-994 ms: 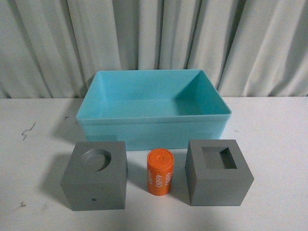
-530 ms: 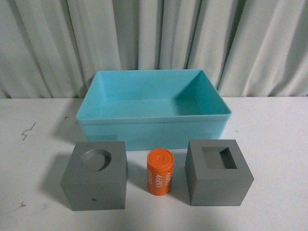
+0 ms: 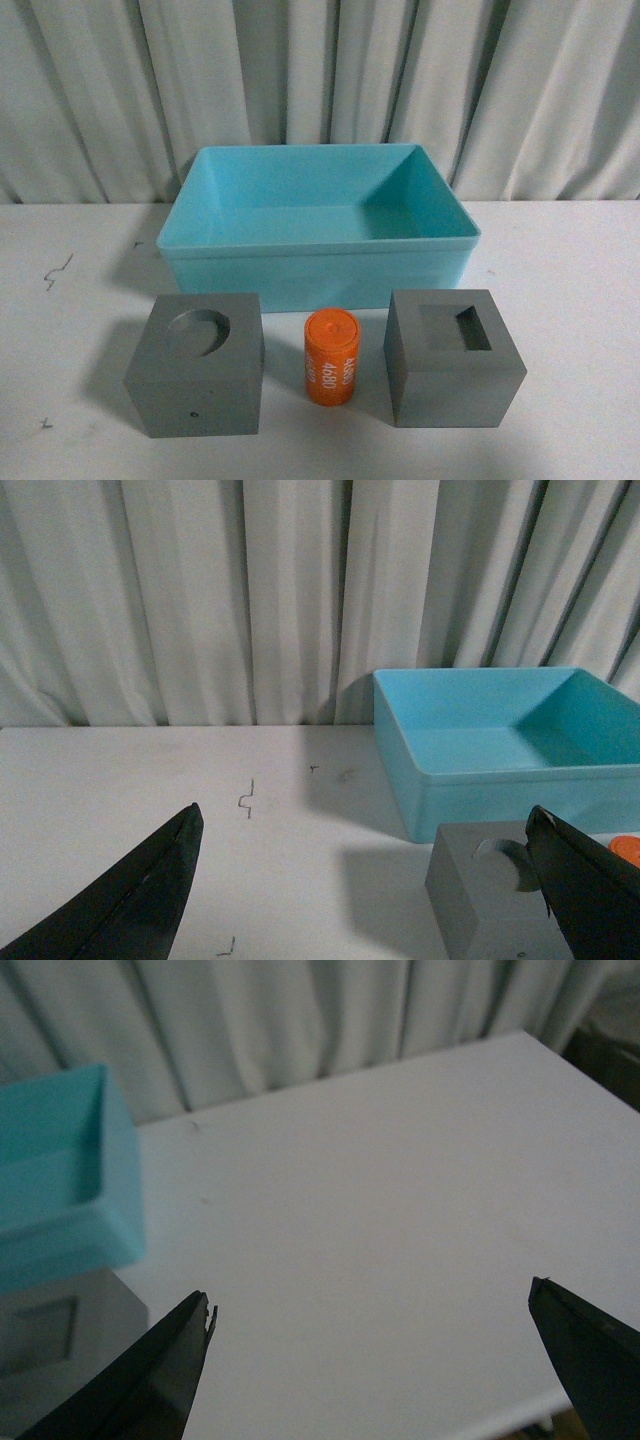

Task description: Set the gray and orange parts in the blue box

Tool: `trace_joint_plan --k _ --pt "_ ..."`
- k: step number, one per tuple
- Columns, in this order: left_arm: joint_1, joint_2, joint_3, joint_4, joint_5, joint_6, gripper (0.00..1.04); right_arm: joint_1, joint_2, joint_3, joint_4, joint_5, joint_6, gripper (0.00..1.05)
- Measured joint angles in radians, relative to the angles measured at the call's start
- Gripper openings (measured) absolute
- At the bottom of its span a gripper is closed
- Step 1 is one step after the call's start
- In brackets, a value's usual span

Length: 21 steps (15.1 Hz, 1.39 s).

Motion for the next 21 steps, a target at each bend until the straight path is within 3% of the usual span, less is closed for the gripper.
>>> trace_joint_plan --k 3,7,10,21 --pt "0.0 0.0 0.0 0.0 0.0 0.0 0.98 0.051 0.391 0.148 0.277 -0.113 -0.091 0.98" --pt "0.0 0.0 0.0 0.0 0.0 0.0 0.98 0.238 0.758 0.238 0.433 -0.09 -0.126 0.98" --pt "0.0 0.0 0.0 0.0 0.0 0.0 0.98 0.336 0.947 0.262 0.486 -0.048 -0.096 0.98" --pt "0.0 0.0 0.0 0.0 0.0 0.0 0.98 0.41 1.301 0.446 0.476 -0.035 -0.012 0.98"
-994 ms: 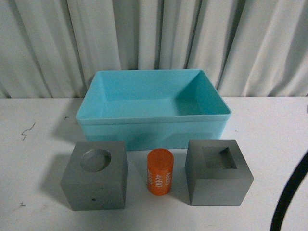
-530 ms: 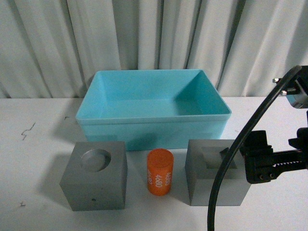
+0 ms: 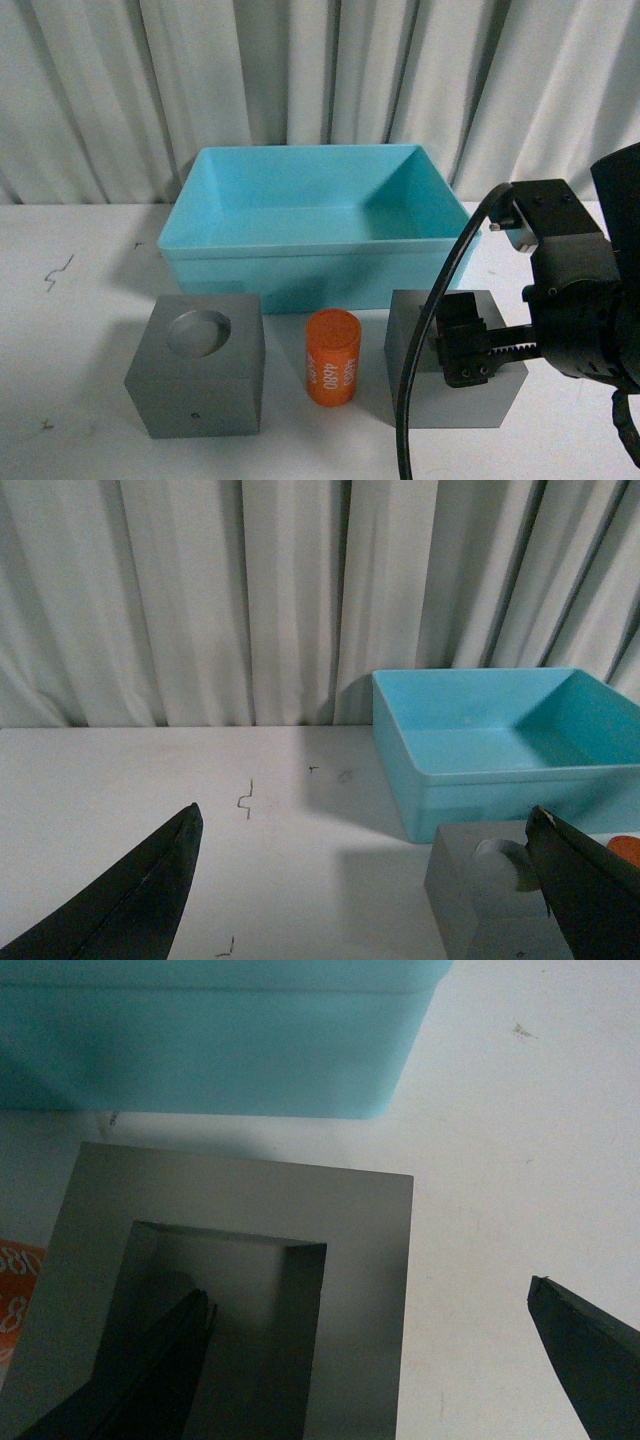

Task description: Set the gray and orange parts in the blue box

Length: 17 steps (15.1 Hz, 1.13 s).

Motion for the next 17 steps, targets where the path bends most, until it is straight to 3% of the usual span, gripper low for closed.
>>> trace_joint_plan --k 2,4,8,9,11,13,15,17 --pt "0.0 0.0 0.0 0.0 0.0 0.0 0.98 0.0 0.017 0.016 -0.006 0.005 0.034 0.98" --pt "0.0 0.0 0.0 0.0 0.0 0.0 0.98 0.0 0.021 0.019 -0.012 0.003 0.06 0.82" --pt "0.0 0.0 0.0 0.0 0.0 0.0 0.98 -0.025 0.003 -0.002 -0.014 -0.022 0.104 0.3" --pt "0.0 0.0 0.0 0.0 0.0 0.0 0.98 -0.039 -0.016 -0.019 -0.019 -0.011 0.108 0.22" --pt "0.0 0.0 0.0 0.0 0.0 0.0 0.98 -0.076 -0.126 -0.068 -0.1 0.04 0.078 0.19" --pt "0.0 0.0 0.0 0.0 0.0 0.0 0.98 -0.128 -0.345 -0.025 -0.184 -0.02 0.015 0.19" --pt "0.0 0.0 0.0 0.0 0.0 0.0 0.98 -0.174 -0.422 0.191 -0.144 -0.067 -0.031 0.19" --pt "0.0 0.0 0.0 0.0 0.0 0.0 0.98 -0.18 -0.265 0.468 -0.148 -0.088 -0.073 0.19"
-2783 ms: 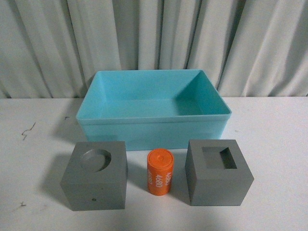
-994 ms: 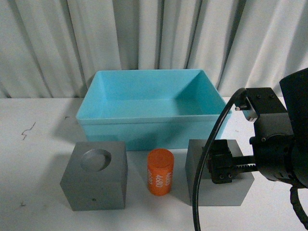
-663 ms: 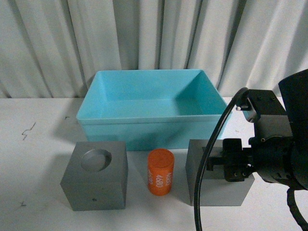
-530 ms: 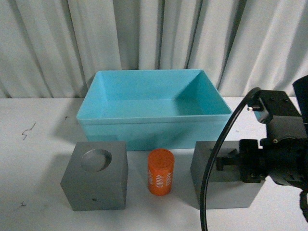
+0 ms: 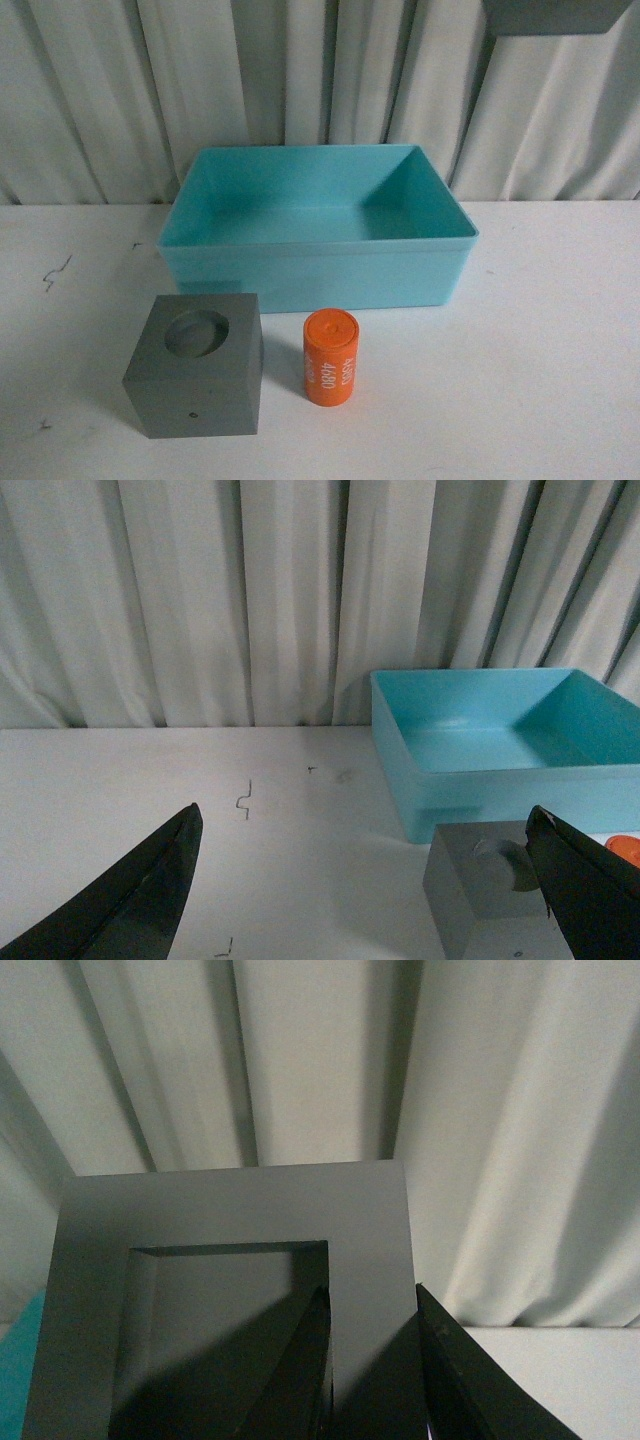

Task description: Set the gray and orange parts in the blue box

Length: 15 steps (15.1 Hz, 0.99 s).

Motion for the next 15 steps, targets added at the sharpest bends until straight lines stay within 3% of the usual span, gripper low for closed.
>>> trace_joint_plan --k 5,12,13,15 --pt "0.0 0.0 0.0 0.0 0.0 0.0 0.98 0.115 0.543 0.478 -0.224 0.025 0.033 0.19" --pt "0.0 0.0 0.0 0.0 0.0 0.0 0.98 0.146 0.785 0.587 -0.295 0.156 0.106 0.19" --pt "0.0 0.0 0.0 0.0 0.0 0.0 0.98 0.146 0.785 0.595 -0.299 0.157 0.107 0.25" --pt "0.0 0.0 0.0 0.0 0.0 0.0 0.98 0.146 0.785 0.605 -0.284 0.168 0.109 0.47"
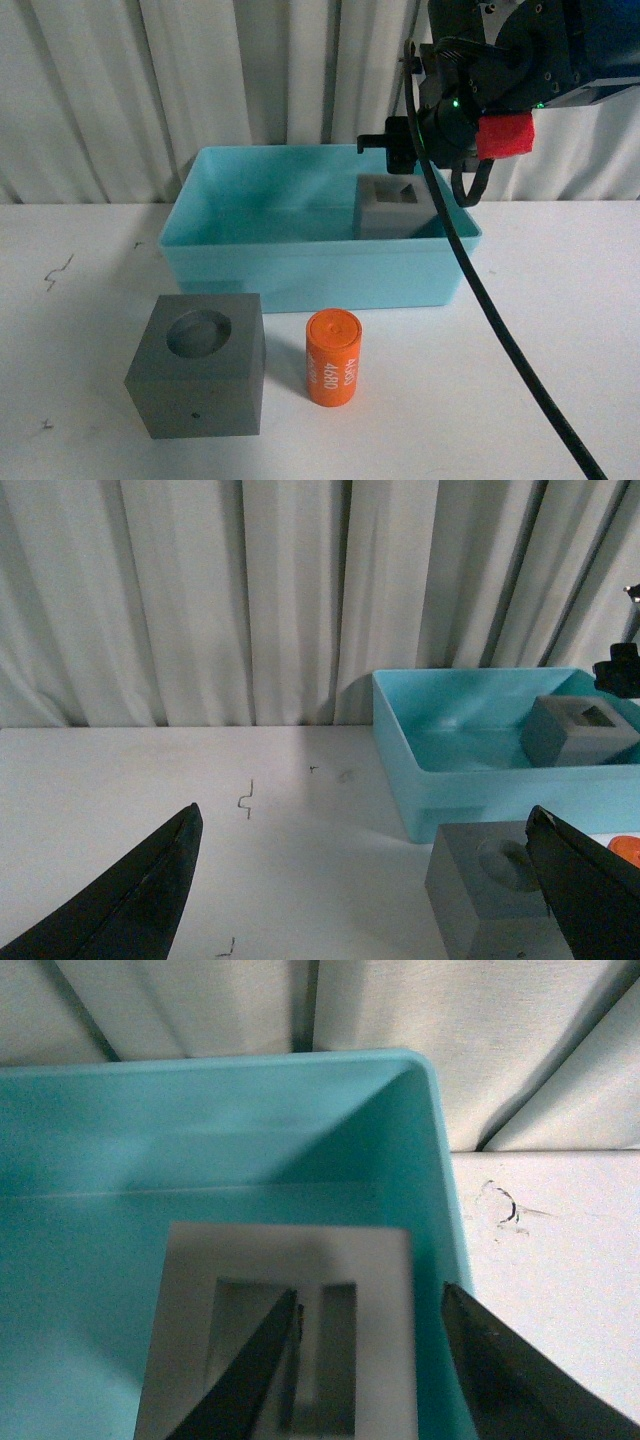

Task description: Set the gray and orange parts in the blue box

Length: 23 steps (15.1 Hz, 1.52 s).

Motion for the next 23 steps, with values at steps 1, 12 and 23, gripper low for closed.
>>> trace_joint_plan --k 1,12,23 --pt "0.0 0.0 0.0 0.0 0.0 0.0 0.98 0.0 -0.002 -0.002 0.021 0.025 0.006 0.61" --pt "0.0 0.0 0.0 0.0 0.0 0.0 0.98 -0.178 -1.01 -1.153 0.719 -0.085 -0.012 0.67" --pt "0.0 0.0 0.0 0.0 0.0 0.0 0.98 -0.28 -1.476 -1.663 0.789 -0.17 -0.129 0.02"
